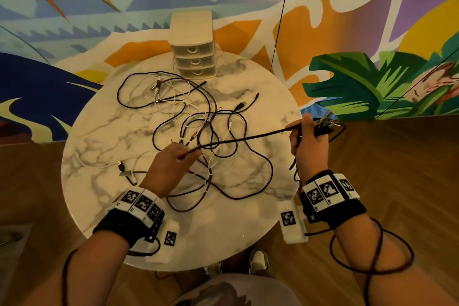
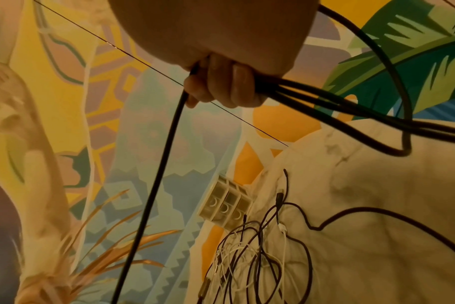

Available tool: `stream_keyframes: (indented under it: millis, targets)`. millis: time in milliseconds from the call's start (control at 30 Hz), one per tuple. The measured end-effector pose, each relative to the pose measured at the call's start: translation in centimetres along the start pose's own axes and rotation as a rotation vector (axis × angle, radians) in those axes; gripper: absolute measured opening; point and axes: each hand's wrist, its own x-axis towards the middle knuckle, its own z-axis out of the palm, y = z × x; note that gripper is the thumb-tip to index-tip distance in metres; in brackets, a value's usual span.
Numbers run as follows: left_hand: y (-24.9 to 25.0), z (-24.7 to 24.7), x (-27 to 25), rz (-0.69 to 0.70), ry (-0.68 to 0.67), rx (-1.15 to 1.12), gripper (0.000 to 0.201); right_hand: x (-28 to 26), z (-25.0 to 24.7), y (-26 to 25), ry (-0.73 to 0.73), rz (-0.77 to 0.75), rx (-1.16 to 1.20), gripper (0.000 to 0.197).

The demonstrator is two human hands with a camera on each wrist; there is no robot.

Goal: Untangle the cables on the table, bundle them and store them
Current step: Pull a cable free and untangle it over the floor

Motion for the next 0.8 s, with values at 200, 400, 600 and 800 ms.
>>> stream_keyframes:
  millis: [200,400,600,800]
  targets:
    - [-3.4,-0.2,0.4,-0.112,0.242,-0.233,0.032,0.3,-0.5,0.5,0.030,0.024,0.002,0.047]
    - [-3.3,0.4,-0.9,-0.227,-0.142,-0.335,0.063,0.1,-0.9,0.6,0.048,0.049,-0.009,0.046]
    - [-3.3,-1.7,-0.5,-0.078,0.332,-0.113,0.041,-0.1,-0.9,1.0,0.014,0.009,-0.038,0.045]
    - [-5.0,-0.1,-2.3,-0.182,-0.527,0.551,0.047,-0.2,-0.5,1.2,0.057,0.042,-0.049,0.049]
